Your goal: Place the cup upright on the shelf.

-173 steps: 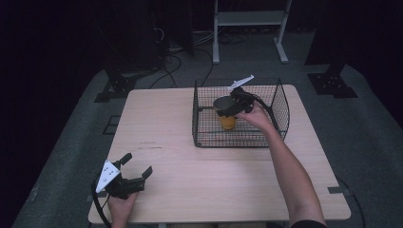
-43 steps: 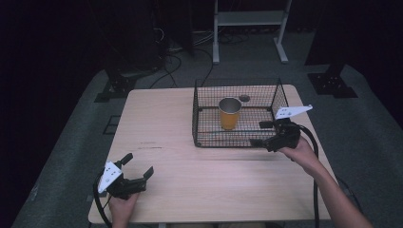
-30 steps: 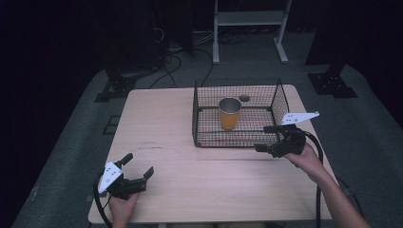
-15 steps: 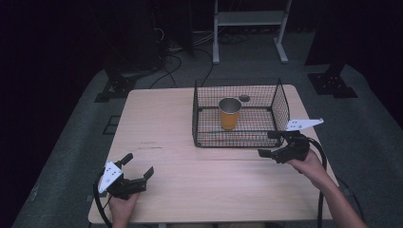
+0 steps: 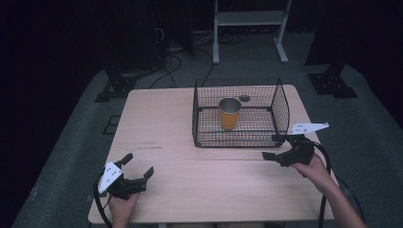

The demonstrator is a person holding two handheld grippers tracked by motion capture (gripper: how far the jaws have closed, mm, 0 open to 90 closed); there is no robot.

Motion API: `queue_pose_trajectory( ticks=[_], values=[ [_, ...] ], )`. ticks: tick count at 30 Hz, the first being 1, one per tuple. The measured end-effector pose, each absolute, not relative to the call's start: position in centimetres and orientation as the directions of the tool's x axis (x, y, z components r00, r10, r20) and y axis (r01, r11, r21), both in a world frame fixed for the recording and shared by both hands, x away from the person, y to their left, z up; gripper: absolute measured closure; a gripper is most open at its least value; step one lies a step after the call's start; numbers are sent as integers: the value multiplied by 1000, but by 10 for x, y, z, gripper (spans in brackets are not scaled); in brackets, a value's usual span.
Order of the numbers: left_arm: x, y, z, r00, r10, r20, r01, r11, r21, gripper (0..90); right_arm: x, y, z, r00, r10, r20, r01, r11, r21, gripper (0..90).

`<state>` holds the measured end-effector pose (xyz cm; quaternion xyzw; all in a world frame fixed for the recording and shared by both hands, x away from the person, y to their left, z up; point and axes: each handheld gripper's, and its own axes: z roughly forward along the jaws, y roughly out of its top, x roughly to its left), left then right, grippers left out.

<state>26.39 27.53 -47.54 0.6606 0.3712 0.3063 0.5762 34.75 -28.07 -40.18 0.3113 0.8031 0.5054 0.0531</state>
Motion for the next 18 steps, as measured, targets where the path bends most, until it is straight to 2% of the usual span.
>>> queue_pose_trajectory(
  ticks=[18],
  values=[
    [264,275,-476,536,844,-21,138,-63,988,23,335,-299,-418,-772,584,250,471,262,842,53]
  ],
)
